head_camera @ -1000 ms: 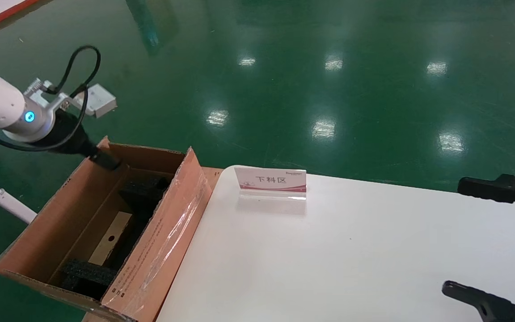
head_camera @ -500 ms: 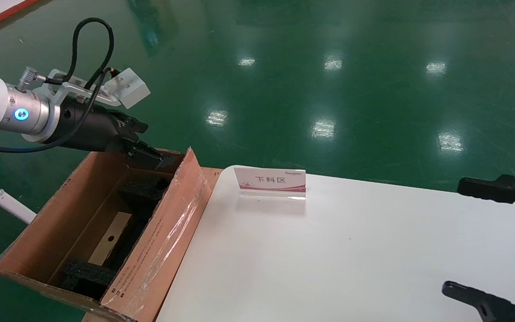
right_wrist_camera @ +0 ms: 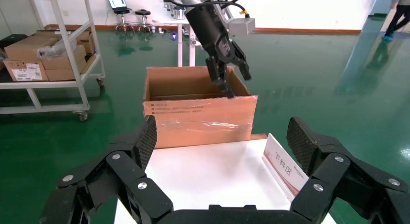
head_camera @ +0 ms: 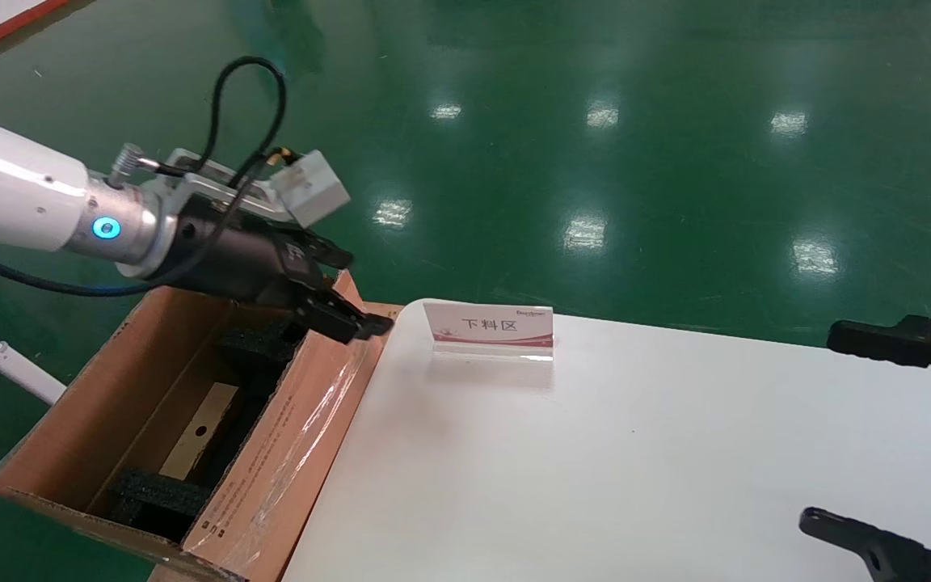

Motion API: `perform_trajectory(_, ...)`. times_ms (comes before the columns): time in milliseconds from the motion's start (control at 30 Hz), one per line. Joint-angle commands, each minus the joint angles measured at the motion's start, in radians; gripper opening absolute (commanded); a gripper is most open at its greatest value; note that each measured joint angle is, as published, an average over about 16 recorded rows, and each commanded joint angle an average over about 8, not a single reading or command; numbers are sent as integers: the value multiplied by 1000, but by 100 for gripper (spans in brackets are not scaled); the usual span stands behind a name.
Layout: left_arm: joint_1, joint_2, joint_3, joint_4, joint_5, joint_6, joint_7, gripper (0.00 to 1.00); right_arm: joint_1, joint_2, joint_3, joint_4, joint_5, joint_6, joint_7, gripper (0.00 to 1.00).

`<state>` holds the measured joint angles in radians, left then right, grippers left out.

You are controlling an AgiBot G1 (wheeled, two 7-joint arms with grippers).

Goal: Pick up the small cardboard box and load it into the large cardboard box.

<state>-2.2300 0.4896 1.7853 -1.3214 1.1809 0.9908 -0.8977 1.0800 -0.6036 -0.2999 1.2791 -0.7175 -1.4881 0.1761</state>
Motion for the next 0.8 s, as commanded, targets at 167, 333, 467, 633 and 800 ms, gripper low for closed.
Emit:
perform_trajectory(167,144,15,-188,5,-56,63,89,100,0,0,0,0,0,0,0,100)
perform_trajectory(333,264,28,-344,9,-103,115,162,100,0,0,-1,0,0,0,0,100)
perform_trajectory(467,360,38,-470,12,-140,157,221,100,0,0,-1,0,0,0,0,100)
perform_trajectory(633,480,51,-626,15,-187,210,295,100,0,0,-1,0,1,0,-1,100)
perform_trajectory(800,600,63,-781,19,-234,262,369,100,0,0,-1,0,1,0,-1,100)
